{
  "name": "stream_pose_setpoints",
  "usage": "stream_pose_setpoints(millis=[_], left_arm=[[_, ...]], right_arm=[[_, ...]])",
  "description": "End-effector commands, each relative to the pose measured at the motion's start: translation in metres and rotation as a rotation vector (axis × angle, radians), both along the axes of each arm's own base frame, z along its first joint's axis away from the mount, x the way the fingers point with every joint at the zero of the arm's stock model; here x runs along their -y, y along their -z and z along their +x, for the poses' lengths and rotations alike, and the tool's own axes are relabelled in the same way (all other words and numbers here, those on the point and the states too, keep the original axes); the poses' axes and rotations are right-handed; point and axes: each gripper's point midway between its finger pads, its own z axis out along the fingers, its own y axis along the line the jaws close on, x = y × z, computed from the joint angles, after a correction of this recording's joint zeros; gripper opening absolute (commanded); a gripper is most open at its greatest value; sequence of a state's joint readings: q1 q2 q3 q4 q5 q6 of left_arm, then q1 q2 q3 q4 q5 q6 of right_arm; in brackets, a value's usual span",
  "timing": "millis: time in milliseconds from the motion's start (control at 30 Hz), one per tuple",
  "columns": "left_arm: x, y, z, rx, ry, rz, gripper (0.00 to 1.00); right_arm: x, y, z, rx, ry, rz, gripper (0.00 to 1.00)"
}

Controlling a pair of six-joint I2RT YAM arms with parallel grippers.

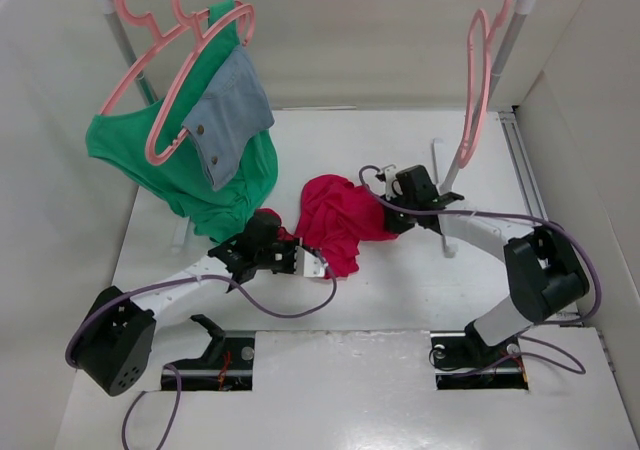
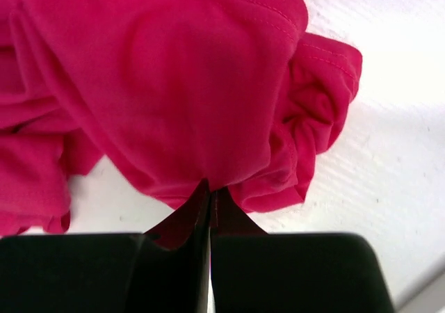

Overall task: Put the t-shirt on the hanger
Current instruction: Move the tshirt to the center of the board

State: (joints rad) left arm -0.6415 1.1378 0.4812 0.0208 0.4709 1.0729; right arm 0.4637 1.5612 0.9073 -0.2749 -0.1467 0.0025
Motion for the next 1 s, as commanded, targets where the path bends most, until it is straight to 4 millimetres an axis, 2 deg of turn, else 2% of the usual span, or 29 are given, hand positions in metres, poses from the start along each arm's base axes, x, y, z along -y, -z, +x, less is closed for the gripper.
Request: stream_pose_setpoints(millis=[0,33,100,133,167,200,233,267,333,367,433,467,500,533,567,633,667,700,733,833,867,900,933,967], left_arm=[[0.005,-0.01,0.004,0.007,-0.001,-0.012,0.0],[0.003,-0.018,0.008,0.006,-0.033,-0.009,0.0],[-0.005,-0.029,0.019,-0.016,-0.116,-0.026,0.0],[-0.007,-0.046,0.032,0.001,-0.155,-0.052,0.0],[-0.02,-0.062,0.05,0.017,-0.224,-0.088,0.0],[-0.016,-0.075,0.055,0.027,-0.237,-0.116,0.0],[-0.03,-0.088,0.073,0.014,-0.323,-0.157,0.0],[-0.031,-0.126,0.093,0.065,-0.357,-0.217,0.0],[-0.046,-0.162,0.12,0.1,-0.434,-0.273,0.0],[-0.046,-0.203,0.13,0.162,-0.437,-0.324,0.0],[-0.049,-0.225,0.13,0.174,-0.435,-0.337,0.0],[-0.053,-0.233,0.129,0.193,-0.438,-0.337,0.0],[-0.051,-0.236,0.119,0.181,-0.409,-0.331,0.0],[-0.053,-0.246,0.108,0.222,-0.373,-0.325,0.0],[-0.055,-0.241,0.099,0.217,-0.355,-0.309,0.0],[-0.06,-0.213,0.076,0.153,-0.325,-0.249,0.0],[-0.063,-0.213,0.063,0.181,-0.287,-0.225,0.0],[-0.066,-0.204,0.054,0.169,-0.273,-0.195,0.0],[-0.07,-0.179,0.036,0.099,-0.251,-0.144,0.0],[-0.078,-0.159,0.006,0.098,-0.136,-0.047,0.0],[-0.085,-0.136,-0.015,0.015,-0.096,0.021,0.0],[-0.089,-0.131,-0.025,0.012,-0.056,0.056,0.0],[-0.098,-0.109,-0.043,-0.034,0.015,0.135,0.0],[-0.103,-0.1,-0.053,-0.056,0.051,0.173,0.0]], right_arm=[[-0.001,-0.034,0.006,0.102,-0.01,0.068,0.0],[0.0,-0.034,-0.001,0.09,-0.019,0.074,0.0],[0.015,-0.044,-0.004,0.111,0.012,0.091,0.0],[0.019,-0.05,-0.005,0.114,0.02,0.101,0.0],[0.029,-0.06,-0.004,0.139,0.038,0.1,0.0],[0.034,-0.064,-0.004,0.141,0.046,0.109,0.0],[0.039,-0.071,-0.001,0.16,0.052,0.104,0.0],[0.043,-0.079,0.002,0.173,0.062,0.114,0.0],[0.054,-0.107,0.013,0.227,0.074,0.121,0.0],[0.057,-0.117,0.014,0.238,0.079,0.131,0.0],[0.068,-0.143,0.013,0.274,0.106,0.144,0.0],[0.072,-0.147,0.009,0.279,0.115,0.144,0.0],[0.077,-0.151,0.006,0.286,0.125,0.144,0.0],[0.081,-0.156,0.002,0.294,0.135,0.145,0.0],[0.087,-0.153,-0.013,0.28,0.145,0.145,0.0],[0.09,-0.147,-0.029,0.251,0.145,0.147,0.0],[0.093,-0.138,-0.044,0.211,0.15,0.145,0.0],[0.095,-0.132,-0.053,0.188,0.151,0.14,0.0],[0.097,-0.128,-0.06,0.166,0.154,0.143,0.0],[0.094,-0.111,-0.091,0.062,0.14,0.159,0.0],[0.092,-0.107,-0.099,0.03,0.142,0.178,0.0],[0.091,-0.097,-0.111,-0.023,0.147,0.186,0.0],[0.09,-0.093,-0.118,-0.044,0.142,0.19,0.0],[0.09,-0.088,-0.123,-0.066,0.156,0.195,0.05]])
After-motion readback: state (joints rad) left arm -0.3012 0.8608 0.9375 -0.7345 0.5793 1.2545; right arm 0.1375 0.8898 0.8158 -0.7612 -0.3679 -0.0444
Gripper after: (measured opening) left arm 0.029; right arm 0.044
